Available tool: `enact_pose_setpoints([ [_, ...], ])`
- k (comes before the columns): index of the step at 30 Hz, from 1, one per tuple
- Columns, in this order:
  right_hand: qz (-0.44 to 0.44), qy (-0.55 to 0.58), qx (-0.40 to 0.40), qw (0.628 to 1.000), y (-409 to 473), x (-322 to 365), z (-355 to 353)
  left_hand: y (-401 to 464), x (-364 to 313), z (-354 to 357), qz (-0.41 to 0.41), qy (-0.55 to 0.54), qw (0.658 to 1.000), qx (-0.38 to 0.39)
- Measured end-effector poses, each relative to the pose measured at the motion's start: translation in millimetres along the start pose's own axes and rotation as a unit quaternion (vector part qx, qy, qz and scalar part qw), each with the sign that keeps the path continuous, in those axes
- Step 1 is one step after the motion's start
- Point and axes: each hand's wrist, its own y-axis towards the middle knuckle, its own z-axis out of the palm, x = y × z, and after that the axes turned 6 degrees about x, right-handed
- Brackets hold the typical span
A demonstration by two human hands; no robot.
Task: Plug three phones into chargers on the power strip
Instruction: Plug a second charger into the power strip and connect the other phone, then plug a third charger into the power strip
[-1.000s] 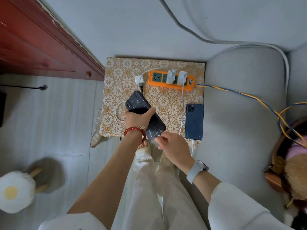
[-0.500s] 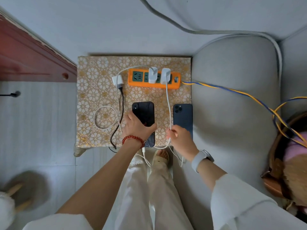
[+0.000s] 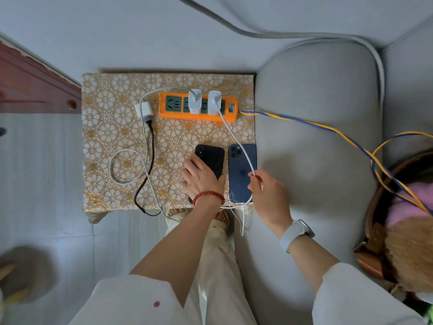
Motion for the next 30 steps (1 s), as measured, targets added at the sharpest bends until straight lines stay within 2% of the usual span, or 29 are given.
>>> enact_pose_setpoints([
  [12, -0.004, -0.007, 0.006, 1.0, -3, 2, -1, -3, -18, -9, -0.056, -0.096, 0.992, 0.066],
  [15, -0.012, -0.012, 0.022, 1.0, -5, 5, 1, -3, -16, -15, -0.043, -0.09, 0.991, 0.092],
  [19, -0.005, -0.005, 0.039, 0.999, -11, 17, 5, 1, -2, -34, 0.014, -0.081, 0.988, 0.13],
  [22, -0.011, -0.004, 0.031, 0.999, -14, 32, 9, 2, 21, -56, 0.066, -0.087, 0.989, 0.096],
  [25, -0.045, 0.01, -0.009, 0.999, -14, 58, 15, 6, 57, -80, 0.086, -0.133, 0.987, 0.024],
  [27, -0.09, 0.005, -0.039, 0.995, -13, 77, 21, 12, 84, -93, 0.073, -0.147, 0.986, -0.003],
  [30, -0.14, -0.001, -0.033, 0.99, -9, 106, 36, 33, 124, -109, 0.017, -0.126, 0.992, -0.009],
])
